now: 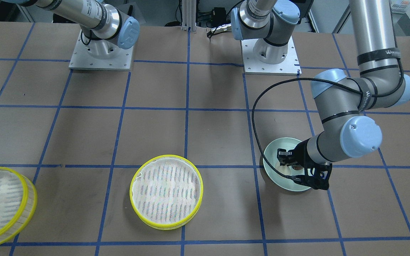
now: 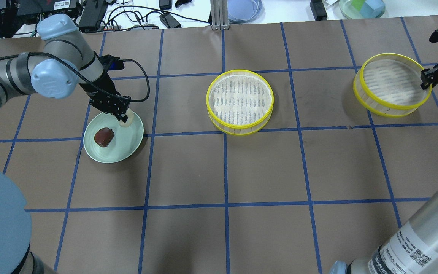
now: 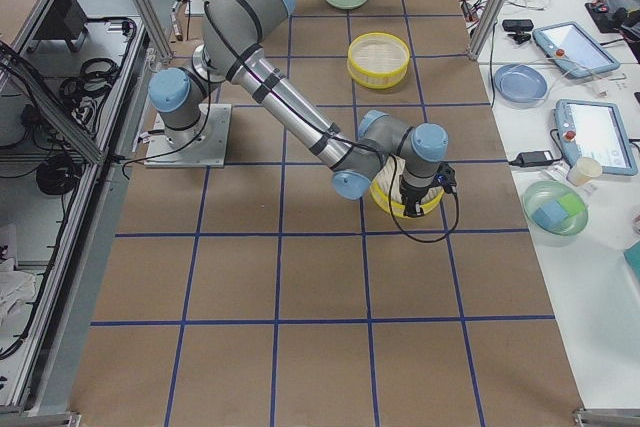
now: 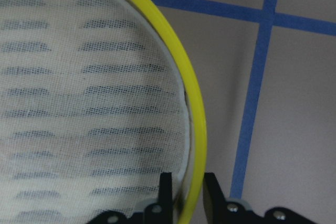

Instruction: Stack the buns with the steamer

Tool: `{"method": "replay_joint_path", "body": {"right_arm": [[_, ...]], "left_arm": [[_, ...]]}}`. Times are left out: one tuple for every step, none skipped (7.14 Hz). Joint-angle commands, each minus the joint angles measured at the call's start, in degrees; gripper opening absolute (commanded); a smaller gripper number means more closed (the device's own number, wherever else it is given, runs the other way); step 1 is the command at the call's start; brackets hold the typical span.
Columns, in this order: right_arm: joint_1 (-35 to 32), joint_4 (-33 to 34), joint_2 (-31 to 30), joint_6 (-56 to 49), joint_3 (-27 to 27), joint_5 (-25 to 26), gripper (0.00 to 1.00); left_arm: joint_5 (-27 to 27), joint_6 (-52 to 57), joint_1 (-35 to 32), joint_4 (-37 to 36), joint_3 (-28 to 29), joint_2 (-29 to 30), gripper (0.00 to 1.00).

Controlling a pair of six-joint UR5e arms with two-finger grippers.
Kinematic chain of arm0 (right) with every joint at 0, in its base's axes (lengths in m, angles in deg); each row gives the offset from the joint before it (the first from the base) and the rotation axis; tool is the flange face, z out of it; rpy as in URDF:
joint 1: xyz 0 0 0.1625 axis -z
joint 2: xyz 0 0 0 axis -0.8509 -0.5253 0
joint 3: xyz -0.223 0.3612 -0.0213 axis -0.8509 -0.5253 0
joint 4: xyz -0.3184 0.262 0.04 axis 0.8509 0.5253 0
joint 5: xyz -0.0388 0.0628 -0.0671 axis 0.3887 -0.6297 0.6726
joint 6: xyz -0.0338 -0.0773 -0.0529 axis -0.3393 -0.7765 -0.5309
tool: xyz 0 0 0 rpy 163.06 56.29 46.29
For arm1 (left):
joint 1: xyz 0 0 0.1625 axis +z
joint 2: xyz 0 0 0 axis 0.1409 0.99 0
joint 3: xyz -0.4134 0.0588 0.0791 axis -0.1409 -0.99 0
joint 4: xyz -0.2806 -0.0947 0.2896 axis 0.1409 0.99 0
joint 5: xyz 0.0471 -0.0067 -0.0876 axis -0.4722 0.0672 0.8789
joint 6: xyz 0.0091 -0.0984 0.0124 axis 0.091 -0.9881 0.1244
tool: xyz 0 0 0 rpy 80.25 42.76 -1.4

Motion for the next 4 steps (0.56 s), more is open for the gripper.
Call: {"method": "replay_joint_path", "body": {"right_arm": [[0.01,0.00,-0.12,1.41,0.00,0.01,0.03],[0.01,0.00,-0.38,1.51,0.00,0.01,0.00],[0.01,-0.08,-0.73,1.68,0.00,0.01,0.00],[0.01,-0.17,-2.12,3.08,0.00,0.01,0.00]], "left_arm": [[11.22,-13.64,-1.25,3.67,5.54,-2.25,0.00],[14.75,-17.79,-3.26,1.49,5.64,-2.17,0.00],[20.09,-28.62,-6.33,-5.58,5.56,-1.21,0.00],[23.28,-33.69,-9.23,-11.48,5.38,0.02,0.00]]}}
